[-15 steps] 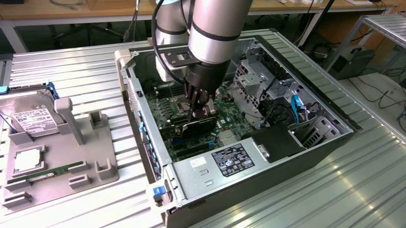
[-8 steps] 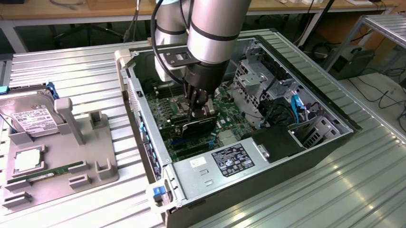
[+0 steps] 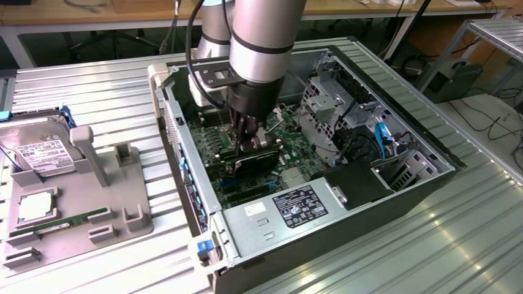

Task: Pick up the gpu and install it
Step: 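Press down on the gpu until it lock into place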

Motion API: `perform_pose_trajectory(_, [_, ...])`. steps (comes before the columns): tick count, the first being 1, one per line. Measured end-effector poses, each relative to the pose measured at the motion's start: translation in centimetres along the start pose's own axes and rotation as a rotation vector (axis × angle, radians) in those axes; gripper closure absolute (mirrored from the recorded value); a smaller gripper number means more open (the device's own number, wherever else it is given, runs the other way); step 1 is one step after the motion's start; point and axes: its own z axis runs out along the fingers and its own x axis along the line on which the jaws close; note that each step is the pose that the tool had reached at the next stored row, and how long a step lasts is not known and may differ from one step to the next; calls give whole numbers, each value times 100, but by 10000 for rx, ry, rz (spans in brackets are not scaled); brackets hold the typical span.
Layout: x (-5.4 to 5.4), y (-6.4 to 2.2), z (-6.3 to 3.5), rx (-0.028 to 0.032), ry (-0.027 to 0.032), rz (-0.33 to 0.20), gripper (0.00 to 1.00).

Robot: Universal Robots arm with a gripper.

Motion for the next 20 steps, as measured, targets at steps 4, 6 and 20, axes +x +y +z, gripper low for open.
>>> perform_pose_trajectory(4, [1, 1, 70, 0, 34, -1, 89])
perform_pose_trajectory(6, [1, 1, 111, 0, 34, -1, 89])
perform_pose_trajectory(20, [-1, -2, -93, -19, 34, 1, 89])
